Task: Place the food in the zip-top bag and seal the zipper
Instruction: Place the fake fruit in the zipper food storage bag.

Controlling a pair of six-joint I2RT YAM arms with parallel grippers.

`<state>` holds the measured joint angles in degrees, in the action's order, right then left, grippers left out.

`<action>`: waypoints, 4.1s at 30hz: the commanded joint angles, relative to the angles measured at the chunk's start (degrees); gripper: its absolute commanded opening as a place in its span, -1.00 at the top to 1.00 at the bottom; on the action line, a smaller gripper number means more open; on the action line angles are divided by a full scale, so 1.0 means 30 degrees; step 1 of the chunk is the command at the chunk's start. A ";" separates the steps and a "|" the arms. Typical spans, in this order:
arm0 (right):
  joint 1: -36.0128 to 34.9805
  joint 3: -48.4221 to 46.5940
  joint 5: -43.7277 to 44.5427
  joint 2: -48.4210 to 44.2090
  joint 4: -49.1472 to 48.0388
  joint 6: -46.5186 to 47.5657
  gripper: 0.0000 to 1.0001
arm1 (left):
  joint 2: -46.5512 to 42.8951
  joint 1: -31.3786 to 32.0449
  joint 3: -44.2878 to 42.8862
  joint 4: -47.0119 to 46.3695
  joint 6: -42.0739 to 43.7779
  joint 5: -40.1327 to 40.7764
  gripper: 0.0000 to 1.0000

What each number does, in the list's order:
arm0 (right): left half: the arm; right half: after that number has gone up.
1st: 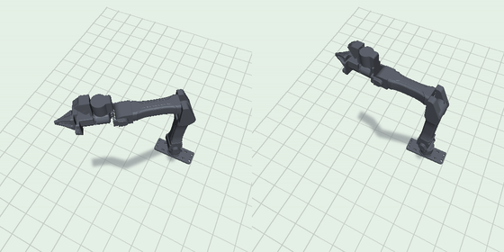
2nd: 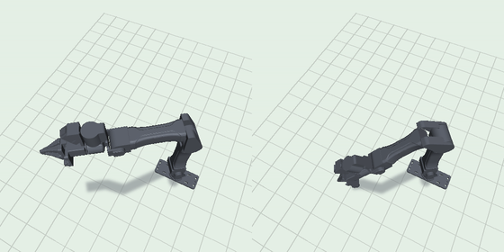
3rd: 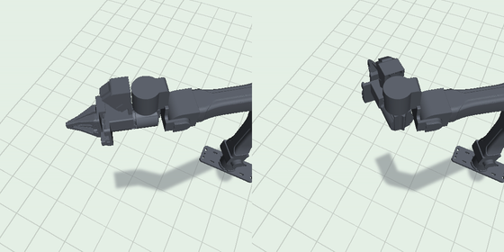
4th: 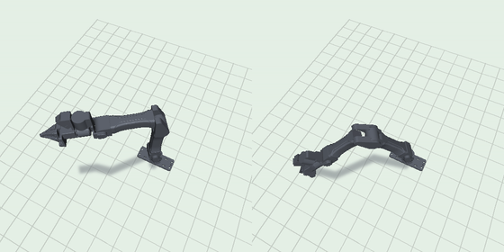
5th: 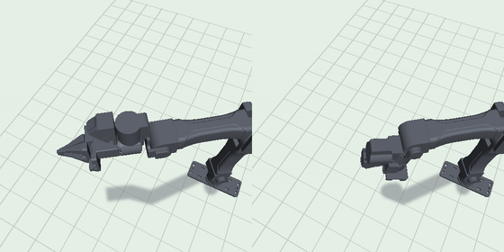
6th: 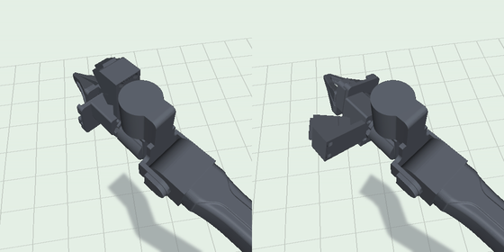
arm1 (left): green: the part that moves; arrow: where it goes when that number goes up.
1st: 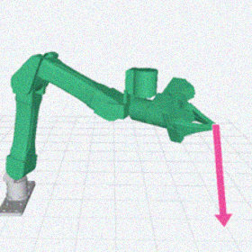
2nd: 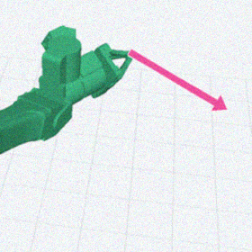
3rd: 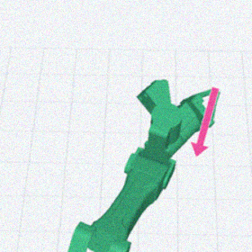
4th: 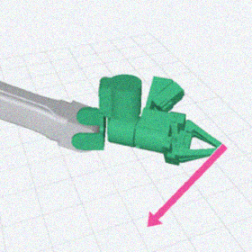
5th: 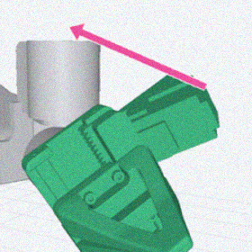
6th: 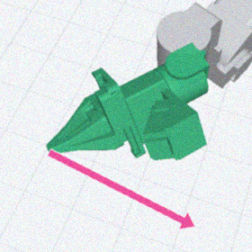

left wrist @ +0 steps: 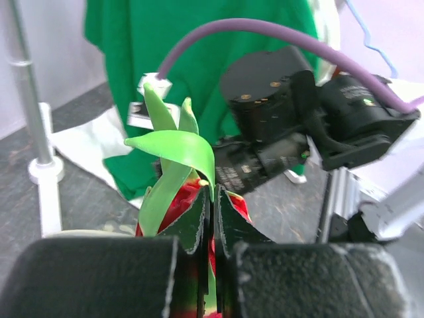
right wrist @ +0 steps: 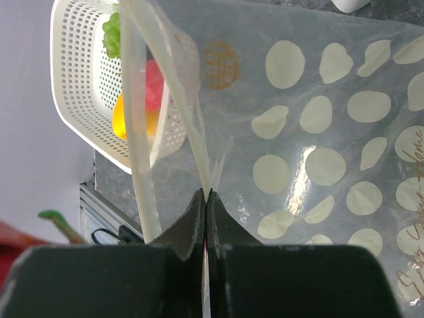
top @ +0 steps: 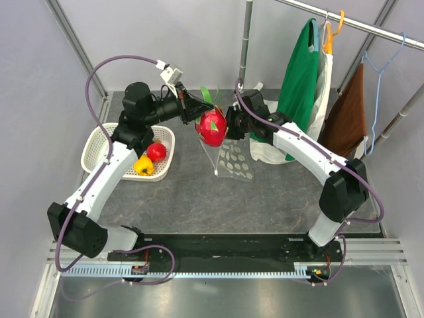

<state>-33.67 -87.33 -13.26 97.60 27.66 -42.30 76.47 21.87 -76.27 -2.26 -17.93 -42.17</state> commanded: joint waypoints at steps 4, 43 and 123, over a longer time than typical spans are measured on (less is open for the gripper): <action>0.0792 0.0691 -0.1058 -0.0454 -0.0548 -0.1132 1.00 | -0.0234 0.0006 0.2535 -0.3202 0.0234 0.4062 0.96; 0.1116 0.1949 -0.3548 -0.0805 -0.2245 -0.3796 1.00 | 0.1110 0.1031 0.2545 0.5966 -0.9138 1.1944 0.96; 0.2581 1.0126 -0.4869 -0.2739 -0.2452 0.3230 1.00 | 0.6124 0.4632 0.8494 0.2220 -0.8439 0.0346 0.34</action>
<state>-25.96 -55.96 -27.57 91.42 22.63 -34.11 94.76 32.42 -46.28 10.39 -44.47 -37.01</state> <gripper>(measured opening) 0.010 0.335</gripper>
